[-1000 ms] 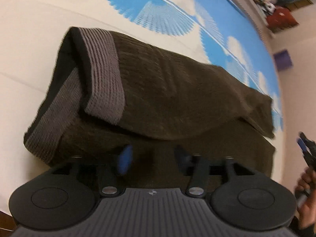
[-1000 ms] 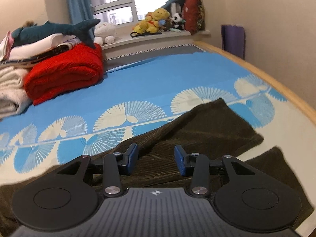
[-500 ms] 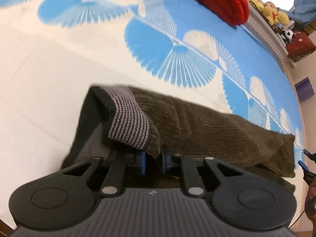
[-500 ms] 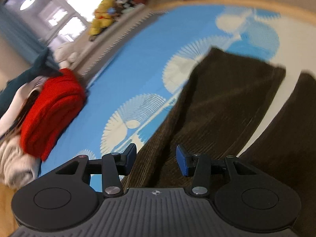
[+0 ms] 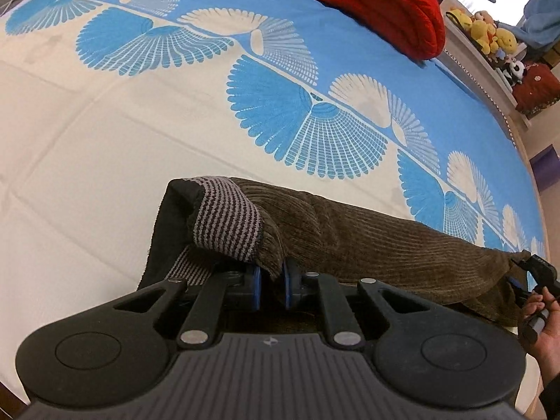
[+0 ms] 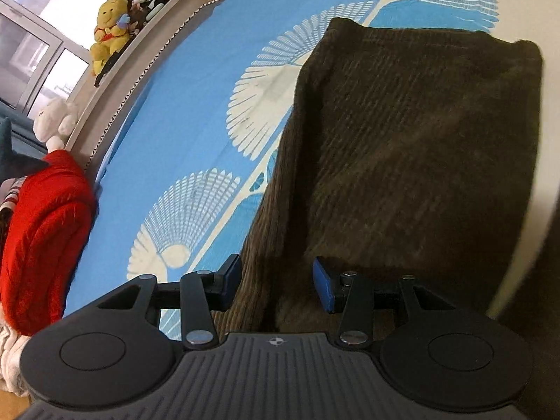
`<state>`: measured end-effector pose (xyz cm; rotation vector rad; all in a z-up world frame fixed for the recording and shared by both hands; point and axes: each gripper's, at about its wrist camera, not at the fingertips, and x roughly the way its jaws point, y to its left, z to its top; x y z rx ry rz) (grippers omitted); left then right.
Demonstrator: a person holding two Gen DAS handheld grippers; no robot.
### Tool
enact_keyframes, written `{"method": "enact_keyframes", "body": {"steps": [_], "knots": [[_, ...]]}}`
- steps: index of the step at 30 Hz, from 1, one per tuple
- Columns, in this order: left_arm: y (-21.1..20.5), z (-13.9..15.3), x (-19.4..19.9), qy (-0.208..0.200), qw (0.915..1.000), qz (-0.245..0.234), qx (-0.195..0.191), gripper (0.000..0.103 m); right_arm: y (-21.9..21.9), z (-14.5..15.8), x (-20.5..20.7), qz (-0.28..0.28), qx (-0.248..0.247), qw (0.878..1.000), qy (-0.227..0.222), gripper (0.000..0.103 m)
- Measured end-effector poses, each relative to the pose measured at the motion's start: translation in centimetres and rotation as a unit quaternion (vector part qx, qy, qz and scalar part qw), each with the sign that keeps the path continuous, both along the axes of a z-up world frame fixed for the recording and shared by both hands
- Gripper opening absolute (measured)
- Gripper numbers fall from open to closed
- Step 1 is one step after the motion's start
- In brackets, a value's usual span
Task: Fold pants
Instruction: 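Fold the waistband toward the leg hems with the left tool while the right tool grasps the hems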
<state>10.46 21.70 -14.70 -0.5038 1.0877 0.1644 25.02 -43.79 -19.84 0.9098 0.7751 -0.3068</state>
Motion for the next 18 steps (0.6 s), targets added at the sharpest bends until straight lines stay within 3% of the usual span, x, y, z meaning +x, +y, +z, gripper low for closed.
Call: {"method": "enact_keyframes", "body": {"steps": [1, 3, 4, 8, 12, 18], "knots": [[-0.1, 0.0, 0.0, 0.002, 1.0, -0.001, 0.001, 0.013, 0.0, -0.2, 0.5, 0.003, -0.008, 1.0, 0.001, 0.046], [-0.4, 0.0, 0.2, 0.003, 0.9999, -0.006, 0.01, 0.013, -0.1, -0.6, 0.9, 0.011, -0.019, 1.0, 0.003, 0.032], [-0.5, 0.0, 0.3, 0.004, 0.9999, -0.008, 0.013, 0.013, -0.1, -0.7, 1.2, 0.021, -0.018, 1.0, -0.002, 0.012], [-0.8, 0.3, 0.7, 0.003, 0.9997, -0.008, 0.024, 0.012, -0.2, 1.5, 0.9, 0.019, -0.032, 0.999, -0.026, 0.01], [-0.3, 0.9, 0.7, -0.01, 0.9997, -0.002, 0.025, 0.01, -0.5, 6.4, -1.5, 0.022, -0.049, 0.997, -0.046, 0.006], [1.3, 3.0, -2.1, -0.042, 0.9988, -0.006, 0.023, 0.009, -1.5, 13.4, -12.2, 0.055, -0.094, 0.992, -0.063, 0.005]]}}
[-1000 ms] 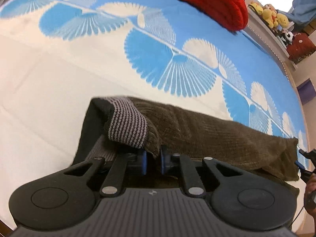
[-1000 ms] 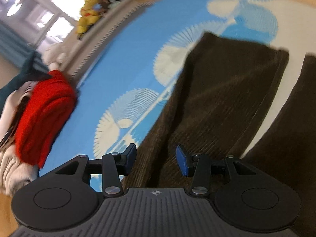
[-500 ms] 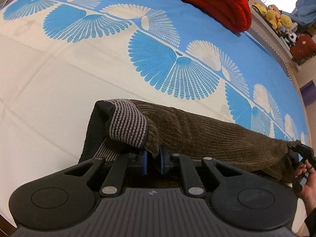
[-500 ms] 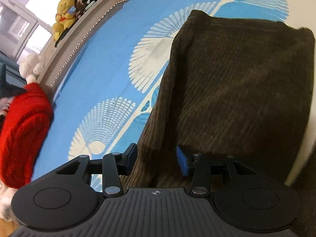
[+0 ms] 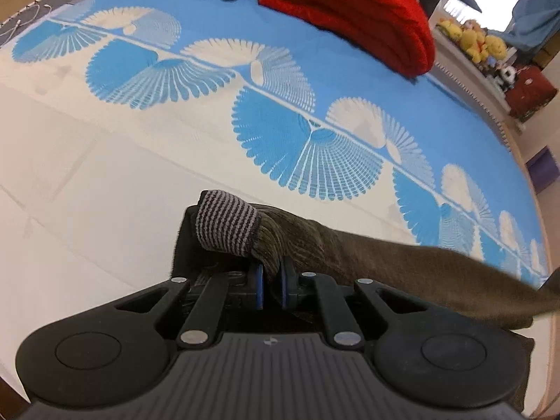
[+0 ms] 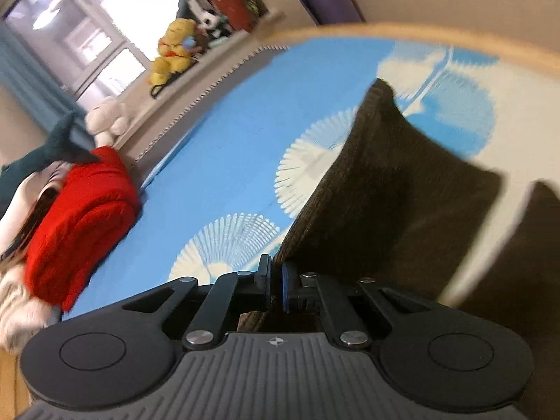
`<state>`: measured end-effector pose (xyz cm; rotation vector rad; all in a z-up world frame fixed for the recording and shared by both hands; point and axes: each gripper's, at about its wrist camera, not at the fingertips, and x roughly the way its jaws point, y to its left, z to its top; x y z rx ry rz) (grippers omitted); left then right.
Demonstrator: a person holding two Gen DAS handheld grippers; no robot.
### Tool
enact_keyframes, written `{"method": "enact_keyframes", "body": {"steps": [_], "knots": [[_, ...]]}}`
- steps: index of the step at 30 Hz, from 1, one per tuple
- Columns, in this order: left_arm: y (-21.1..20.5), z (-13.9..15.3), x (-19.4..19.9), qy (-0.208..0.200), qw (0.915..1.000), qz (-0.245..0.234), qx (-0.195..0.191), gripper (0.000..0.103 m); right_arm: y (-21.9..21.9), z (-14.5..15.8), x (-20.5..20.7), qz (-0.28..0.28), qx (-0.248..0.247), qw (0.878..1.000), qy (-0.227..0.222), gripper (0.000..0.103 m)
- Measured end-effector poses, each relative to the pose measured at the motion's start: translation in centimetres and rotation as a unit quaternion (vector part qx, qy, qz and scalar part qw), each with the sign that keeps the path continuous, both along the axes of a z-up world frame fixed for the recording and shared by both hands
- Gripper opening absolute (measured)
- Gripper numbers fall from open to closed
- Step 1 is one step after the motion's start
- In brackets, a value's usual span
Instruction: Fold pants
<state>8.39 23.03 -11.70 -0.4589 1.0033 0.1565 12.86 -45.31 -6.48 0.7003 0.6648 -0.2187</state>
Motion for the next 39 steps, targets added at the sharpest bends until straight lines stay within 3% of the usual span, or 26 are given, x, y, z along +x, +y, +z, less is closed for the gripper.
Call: {"method": "enact_keyframes", "body": {"steps": [3, 6, 9, 12, 13, 17, 20, 25, 28, 30, 31, 32, 33, 35, 39], "knots": [[1.0, 0.2, -2.3, 0.002, 0.9999, -0.015, -0.001, 0.009, -0.5, 0.0, -6.8, -0.006, -0.009, 0.999, 0.034, 0.003], [1.4, -1.1, -3.8, 0.042, 0.9979, -0.048, 0.011, 0.01, -1.7, -3.3, -12.5, -0.019, -0.002, 0.993, 0.117, 0.002], [1.9, -2.9, -4.6, 0.097, 0.9938, -0.055, -0.003, 0.01, -4.9, -7.7, -15.5, -0.007, 0.063, 0.981, 0.182, 0.006], [2.5, -2.3, -4.5, 0.094, 0.9951, -0.021, 0.021, 0.014, -8.5, -7.4, -17.5, -0.039, 0.042, 0.987, 0.149, 0.008], [3.0, -2.1, -4.4, 0.091, 0.9958, -0.003, 0.01, 0.021, -9.9, -7.0, -17.9, -0.055, 0.036, 0.989, 0.13, 0.011], [3.7, -1.8, -3.6, 0.083, 0.9943, 0.055, -0.039, 0.042, -14.3, -7.7, -17.9, -0.118, 0.077, 0.986, 0.093, 0.039], [3.3, -2.7, -3.2, 0.104, 0.9901, 0.075, -0.058, 0.056, -16.6, -9.7, -16.5, -0.145, 0.121, 0.978, 0.083, 0.039], [3.9, -4.3, -2.8, 0.127, 0.9857, 0.086, -0.068, 0.061, -17.9, -13.0, -13.7, -0.188, 0.135, 0.967, 0.106, 0.039], [4.5, -4.8, -2.5, 0.126, 0.9849, 0.092, -0.074, 0.061, -18.6, -14.3, -12.7, -0.221, 0.128, 0.959, 0.122, 0.039], [4.4, -5.0, -2.1, 0.13, 0.9851, 0.09, -0.066, 0.059, -18.8, -14.5, -11.7, -0.216, 0.115, 0.962, 0.119, 0.025], [4.2, -5.1, -1.9, 0.133, 0.9855, 0.086, -0.061, 0.056, -18.9, -14.6, -11.2, -0.209, 0.103, 0.965, 0.122, 0.008], [4.0, -5.2, -1.7, 0.134, 0.9861, 0.079, -0.057, 0.042, -18.8, -14.3, -11.0, -0.203, 0.091, 0.967, 0.122, 0.007], [3.6, -5.3, -1.5, 0.137, 0.9867, 0.073, -0.048, 0.037, -18.7, -14.1, -10.7, -0.198, 0.078, 0.969, 0.122, 0.007], [3.0, -4.8, -1.3, 0.13, 0.9894, 0.061, -0.021, 0.023, -18.4, -12.6, -11.1, -0.196, 0.057, 0.974, 0.099, 0.006], [2.6, -1.8, -2.1, 0.058, 0.9967, 0.056, -0.013, 0.017, -18.5, -8.7, -13.3, -0.215, 0.066, 0.974, 0.003, 0.005]]}}
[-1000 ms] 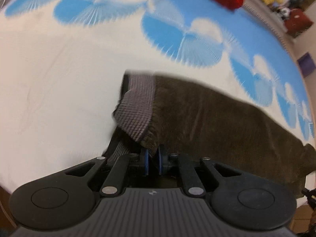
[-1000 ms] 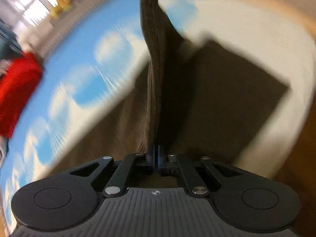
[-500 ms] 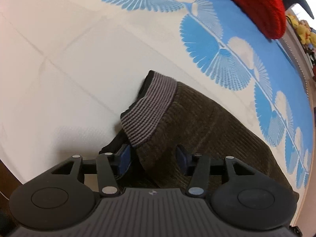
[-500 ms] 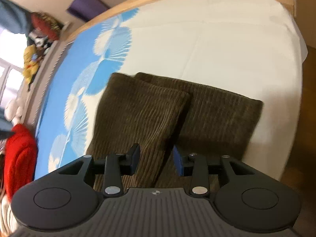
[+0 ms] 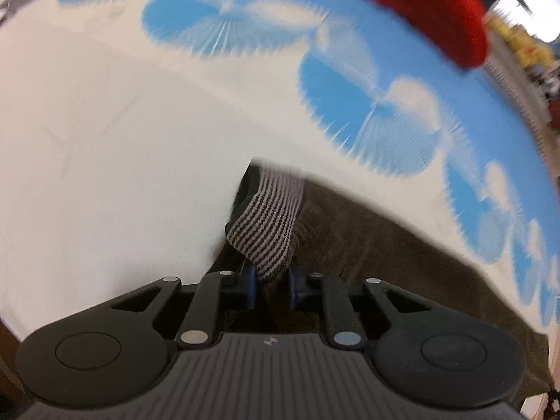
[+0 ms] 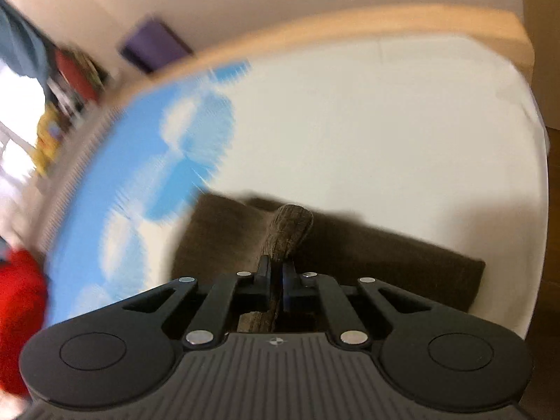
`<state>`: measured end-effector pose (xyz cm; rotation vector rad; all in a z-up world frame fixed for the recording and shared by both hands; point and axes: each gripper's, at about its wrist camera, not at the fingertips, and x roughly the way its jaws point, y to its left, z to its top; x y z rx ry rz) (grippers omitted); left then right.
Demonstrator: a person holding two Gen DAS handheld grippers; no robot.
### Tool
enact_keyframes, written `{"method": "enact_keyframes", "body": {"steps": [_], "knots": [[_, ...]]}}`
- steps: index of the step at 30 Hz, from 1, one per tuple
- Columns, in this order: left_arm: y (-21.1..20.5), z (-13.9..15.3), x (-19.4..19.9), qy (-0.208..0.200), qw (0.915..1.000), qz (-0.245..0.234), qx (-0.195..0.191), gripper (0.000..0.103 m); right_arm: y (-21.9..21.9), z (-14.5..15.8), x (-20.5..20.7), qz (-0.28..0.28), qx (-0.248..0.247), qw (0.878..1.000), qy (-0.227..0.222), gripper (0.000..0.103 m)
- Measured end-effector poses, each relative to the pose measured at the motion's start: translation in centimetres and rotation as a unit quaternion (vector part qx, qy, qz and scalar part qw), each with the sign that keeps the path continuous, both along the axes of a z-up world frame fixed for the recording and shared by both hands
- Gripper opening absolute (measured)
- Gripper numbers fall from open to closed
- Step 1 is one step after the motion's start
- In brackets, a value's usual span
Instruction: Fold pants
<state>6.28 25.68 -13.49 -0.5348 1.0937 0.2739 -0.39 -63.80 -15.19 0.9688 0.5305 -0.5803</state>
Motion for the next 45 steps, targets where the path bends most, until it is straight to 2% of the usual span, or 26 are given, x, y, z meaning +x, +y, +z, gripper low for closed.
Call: {"method": "enact_keyframes", "body": {"steps": [2, 4, 5, 7, 9, 10, 11, 13, 15, 17, 19, 22, 25, 26, 28, 30, 32, 33, 35, 38, 39, 41, 42, 43, 44, 45], "knots": [[-0.1, 1.7, -1.0, -0.04, 0.9992, -0.003, 0.004, 0.017, 0.3, 2.2, -1.6, -0.006, -0.023, 0.999, -0.035, 0.005], [0.1, 2.1, -2.0, -0.045, 0.9989, -0.012, 0.003, 0.017, 0.4, 3.8, -3.4, -0.016, -0.047, 0.998, -0.044, 0.005], [0.1, 1.7, -2.2, -0.029, 0.9994, -0.019, 0.004, 0.017, 0.4, 4.2, -4.2, -0.02, -0.058, 0.998, -0.029, 0.005], [0.2, -0.2, -2.3, 0.033, 0.9985, -0.044, 0.006, 0.018, 0.3, 3.1, -4.8, -0.009, -0.066, 0.997, 0.038, 0.005], [-0.2, -1.6, -2.3, 0.075, 0.9935, -0.085, 0.014, 0.018, -0.3, -0.4, -4.2, 0.034, -0.039, 0.989, 0.137, 0.005], [-0.3, -1.9, -2.5, 0.082, 0.9915, -0.1, 0.018, 0.018, -0.6, -2.0, -4.2, 0.045, -0.023, 0.984, 0.17, 0.005], [-0.2, -2.0, -2.7, 0.083, 0.9908, -0.105, 0.02, 0.018, -1.2, -3.4, -4.6, 0.041, -0.002, 0.982, 0.182, 0.005], [0.3, -1.5, -3.0, 0.07, 0.9924, -0.101, 0.009, 0.018, -1.8, -3.9, -5.1, 0.037, 0.006, 0.984, 0.171, 0.005], [0.7, -0.6, -3.4, 0.044, 0.9949, -0.091, -0.003, 0.017, -1.3, -3.0, -4.9, 0.04, -0.011, 0.986, 0.159, 0.005], [0.7, -0.3, -3.4, 0.039, 0.9947, -0.095, -0.002, 0.017, -1.1, -1.4, -4.9, 0.033, -0.028, 0.99, 0.136, 0.005], [0.4, -1.1, -3.2, 0.066, 0.9921, -0.106, 0.01, 0.018, -1.2, -1.0, -4.9, 0.014, -0.036, 0.986, 0.161, 0.005], [-0.2, -2.5, -2.9, 0.106, 0.9848, -0.137, 0.017, 0.024, -1.7, -3.1, -4.7, -0.009, -0.005, 0.976, 0.218, 0.005], [0.6, -2.0, -3.1, 0.102, 0.9863, -0.126, 0.03, 0.038, -2.2, -3.7, -4.2, -0.021, 0.014, 0.976, 0.216, 0.008], [0.9, -1.2, -3.4, 0.084, 0.9886, -0.117, 0.044, 0.042, -2.1, -3.5, -3.9, -0.017, 0.007, 0.975, 0.22, 0.01], [1.3, 0.9, -3.8, 0.033, 0.9903, -0.098, 0.093, 0.042, -2.0, -3.0, -3.9, -0.017, -0.002, 0.977, 0.213, 0.011], [0.5, 3.0, -3.9, -0.029, 0.9852, -0.113, 0.125, 0.042, -1.5, -1.9, -4.1, -0.026, -0.03, 0.977, 0.211, 0.018], [-0.6, 3.8, -3.3, -0.071, 0.9796, -0.149, 0.114, 0.042, -0.4, -0.2, -4.1, -0.034, -0.093, 0.971, 0.217, 0.022], [-1.3, 3.8, -3.0, -0.079, 0.9757, -0.174, 0.107, 0.042, -0.2, 0.5, -3.9, -0.033, -0.117, 0.97, 0.213, 0.022], [-3.3, 3.3, -2.0, -0.086, 0.9602, -0.236, 0.122, 0.035, 0.4, 1.8, -3.6, -0.032, -0.157, 0.968, 0.195, 0.025], [-5.6, 1.7, -0.4, -0.067, 0.9353, -0.305, 0.167, 0.021, 1.5, 2.9, -2.5, -0.006, -0.176, 0.973, 0.148, 0.032], [-5.7, 1.3, 0.1, -0.063, 0.9345, -0.309, 0.165, 0.018, 2.1, 3.1, -1.8, 0.014, -0.178, 0.975, 0.135, 0.032], [-4.7, -0.3, 1.5, -0.038, 0.9441, -0.294, 0.145, 0.016, 3.5, 3.4, -0.4, 0.059, -0.178, 0.976, 0.109, 0.032], [-3.7, -1.7, 2.2, -0.001, 0.9496, -0.28, 0.141, 0.012, 4.5, 3.6, 0.6, 0.089, -0.18, 0.975, 0.097, 0.033], [-2.8, -3.5, 2.7, 0.053, 0.9524, -0.267, 0.137, 0.002, 5.3, 3.7, 1.4, 0.115, -0.183, 0.972, 0.089, 0.033], [-2.5, -4.6, 2.9, 0.08, 0.951, -0.268, 0.131, 0.002, 6.6, 3.8, 2.4, 0.148, -0.191, 0.967, 0.08, 0.034], [-2.9, -4.6, 2.8, 0.078, 0.9468, -0.279, 0.14, 0.002, 7.7, 4.0, 3.3, 0.178, -0.196, 0.962, 0.072, 0.034]]}}
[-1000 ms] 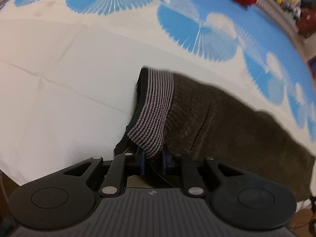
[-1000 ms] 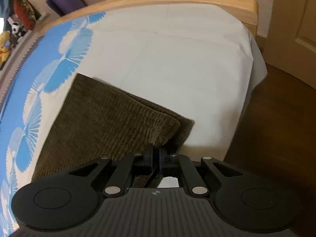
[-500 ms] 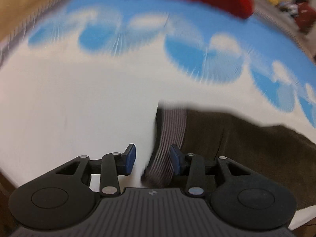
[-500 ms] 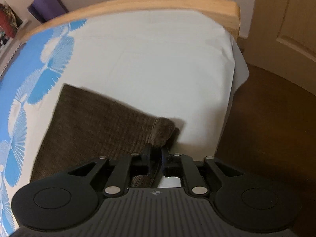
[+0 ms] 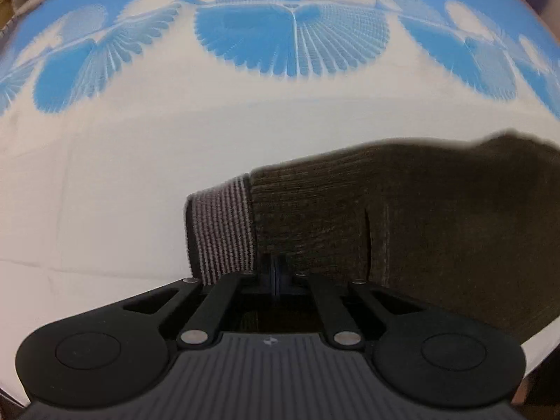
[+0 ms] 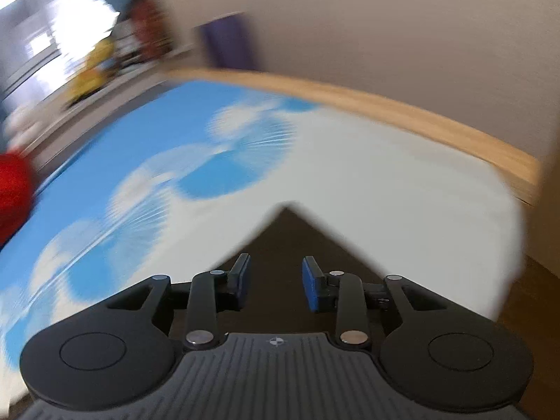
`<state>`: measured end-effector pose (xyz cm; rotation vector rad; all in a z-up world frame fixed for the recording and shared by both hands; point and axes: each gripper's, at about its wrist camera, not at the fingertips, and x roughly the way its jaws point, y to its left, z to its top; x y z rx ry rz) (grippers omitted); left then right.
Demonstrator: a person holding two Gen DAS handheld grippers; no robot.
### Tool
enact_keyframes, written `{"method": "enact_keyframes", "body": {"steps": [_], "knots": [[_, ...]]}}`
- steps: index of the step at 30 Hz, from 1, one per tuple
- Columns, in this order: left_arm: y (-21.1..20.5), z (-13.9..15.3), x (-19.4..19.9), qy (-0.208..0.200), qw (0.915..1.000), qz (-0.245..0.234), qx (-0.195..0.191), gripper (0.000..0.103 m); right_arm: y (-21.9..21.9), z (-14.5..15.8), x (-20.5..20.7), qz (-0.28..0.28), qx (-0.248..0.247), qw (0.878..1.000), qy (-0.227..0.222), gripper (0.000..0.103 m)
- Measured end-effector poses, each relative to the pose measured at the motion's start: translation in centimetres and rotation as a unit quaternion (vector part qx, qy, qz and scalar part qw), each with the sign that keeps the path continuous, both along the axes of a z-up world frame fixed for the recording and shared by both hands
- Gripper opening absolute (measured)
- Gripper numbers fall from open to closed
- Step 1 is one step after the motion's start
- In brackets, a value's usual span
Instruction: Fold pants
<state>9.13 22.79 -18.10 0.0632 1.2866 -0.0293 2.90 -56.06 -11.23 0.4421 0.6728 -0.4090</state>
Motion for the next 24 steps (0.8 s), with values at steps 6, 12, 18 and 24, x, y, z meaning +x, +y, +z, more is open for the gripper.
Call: {"method": "enact_keyframes", "body": {"steps": [6, 12, 18, 24], "knots": [[-2.2, 3.1, 0.5, -0.044, 0.9989, -0.013, 0.008, 0.004, 10.2, 0.3, 5.8, 0.227, -0.03, 0.973, 0.008, 0.043], [-8.0, 5.3, 2.7, -0.109, 0.9872, -0.071, -0.092, 0.004, 22.5, -0.2, 10.0, 0.407, -0.049, 0.912, 0.008, 0.043], [-17.5, 4.5, 4.2, -0.102, 0.9619, -0.197, -0.159, 0.004, 31.3, -2.5, 10.8, 0.549, -0.068, 0.829, 0.075, 0.043], [-23.2, 0.7, 5.9, -0.043, 0.952, -0.274, -0.13, 0.005, 31.2, -4.6, 12.2, 0.523, -0.074, 0.841, 0.121, 0.043]]}}
